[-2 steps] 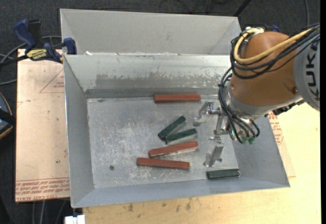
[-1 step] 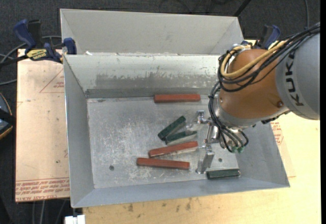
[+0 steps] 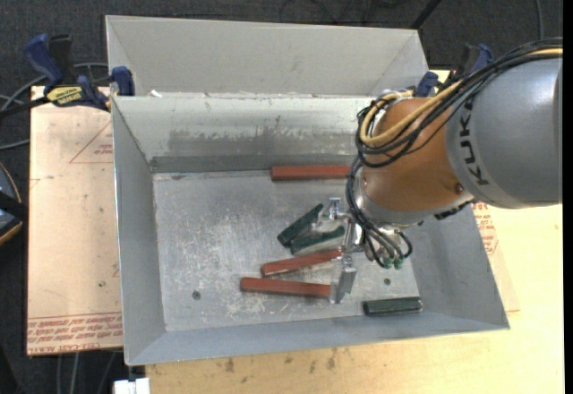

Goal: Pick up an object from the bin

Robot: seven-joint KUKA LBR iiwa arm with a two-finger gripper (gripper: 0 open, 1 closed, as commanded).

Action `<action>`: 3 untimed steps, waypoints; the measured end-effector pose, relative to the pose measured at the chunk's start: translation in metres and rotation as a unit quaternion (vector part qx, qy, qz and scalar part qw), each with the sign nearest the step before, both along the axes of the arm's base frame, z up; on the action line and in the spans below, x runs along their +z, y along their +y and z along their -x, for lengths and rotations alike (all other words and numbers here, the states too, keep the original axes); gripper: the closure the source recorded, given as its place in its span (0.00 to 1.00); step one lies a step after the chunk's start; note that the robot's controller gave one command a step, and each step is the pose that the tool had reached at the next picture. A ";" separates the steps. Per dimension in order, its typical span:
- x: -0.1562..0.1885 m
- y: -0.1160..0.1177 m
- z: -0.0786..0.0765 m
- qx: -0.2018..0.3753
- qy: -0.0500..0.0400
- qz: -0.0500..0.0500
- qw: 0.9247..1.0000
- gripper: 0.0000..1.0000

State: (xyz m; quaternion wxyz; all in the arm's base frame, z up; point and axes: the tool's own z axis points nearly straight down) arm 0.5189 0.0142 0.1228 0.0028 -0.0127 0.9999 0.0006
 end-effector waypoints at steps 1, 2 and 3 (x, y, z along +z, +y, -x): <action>-0.038 0.003 -0.030 0.021 -0.008 0.000 1.000 1.00; -0.038 0.003 -0.030 0.021 -0.008 0.000 1.000 1.00; 0.100 0.007 -0.028 -0.009 0.001 0.000 1.000 1.00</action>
Offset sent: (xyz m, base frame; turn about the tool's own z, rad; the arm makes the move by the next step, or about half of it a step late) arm 0.0000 0.0000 0.0000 0.0000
